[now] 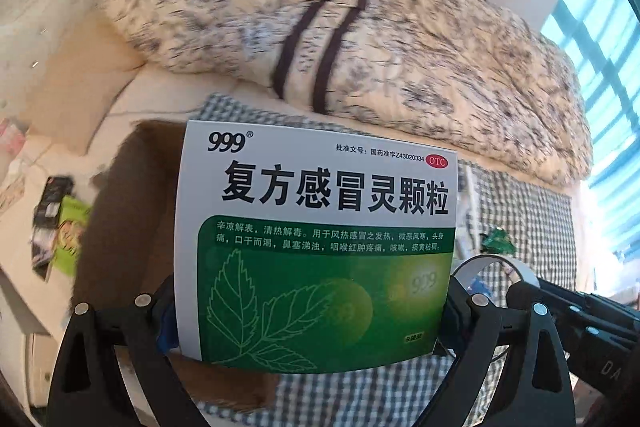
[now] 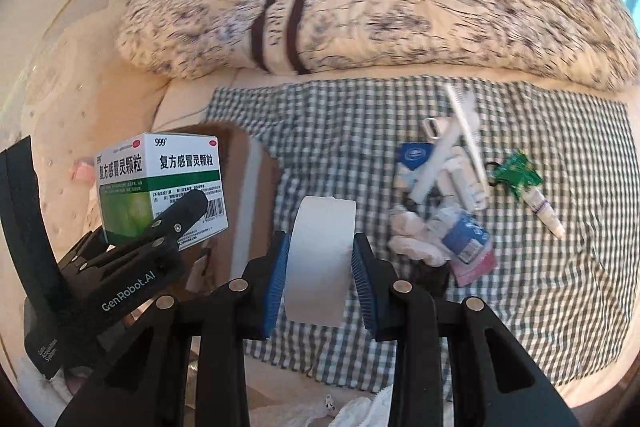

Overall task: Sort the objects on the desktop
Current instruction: 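Carry medicine box and tape roll into the cardboard box and release both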

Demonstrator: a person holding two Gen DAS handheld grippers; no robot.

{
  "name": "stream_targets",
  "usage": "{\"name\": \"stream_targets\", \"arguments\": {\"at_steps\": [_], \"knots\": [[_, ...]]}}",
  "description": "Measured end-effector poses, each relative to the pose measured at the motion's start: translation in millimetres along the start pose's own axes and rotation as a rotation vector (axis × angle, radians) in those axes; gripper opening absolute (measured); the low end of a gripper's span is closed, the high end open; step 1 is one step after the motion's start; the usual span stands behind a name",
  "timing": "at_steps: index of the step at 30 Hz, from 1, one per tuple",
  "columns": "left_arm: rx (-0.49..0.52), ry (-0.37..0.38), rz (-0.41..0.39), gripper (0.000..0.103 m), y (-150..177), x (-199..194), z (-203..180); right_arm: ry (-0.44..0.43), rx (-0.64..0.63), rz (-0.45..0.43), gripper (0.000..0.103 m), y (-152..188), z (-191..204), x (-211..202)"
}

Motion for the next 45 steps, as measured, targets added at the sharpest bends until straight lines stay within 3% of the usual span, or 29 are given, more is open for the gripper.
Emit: {"name": "stream_targets", "arguments": {"at_steps": [9,24,26,28,36,45], "knots": [[-0.125,-0.067,0.046,0.097,11,11,80,-0.039,-0.152,0.055,0.032,-4,72,32],[-0.178,-0.1,0.19,0.099,22,64,131,-0.061,-0.266,0.157,0.032,-32,159,119],[-0.185,-0.112,0.213,0.1,19,69,134,-0.057,-0.256,0.167,0.034,-35,161,125],[-0.191,-0.151,0.242,0.103,17,73,136,-0.039,-0.233,0.176,0.067,-38,162,131],[-0.186,-0.145,0.246,0.103,9,78,131,-0.02,-0.188,0.151,0.068,-46,149,128],[-0.094,-0.089,0.226,0.103,-5,71,79,0.028,-0.075,0.104,0.068,-41,94,98]]}}
Point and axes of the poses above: each gripper's, at about its wrist camera, not at the fingertips, and x roughly the way its jaws point, z to its left, y to its underside, the point moved 1 cm from there along x, roughly the way its jaws point, and after that the axes turned 1 degree about x, right-handed, at the moved point
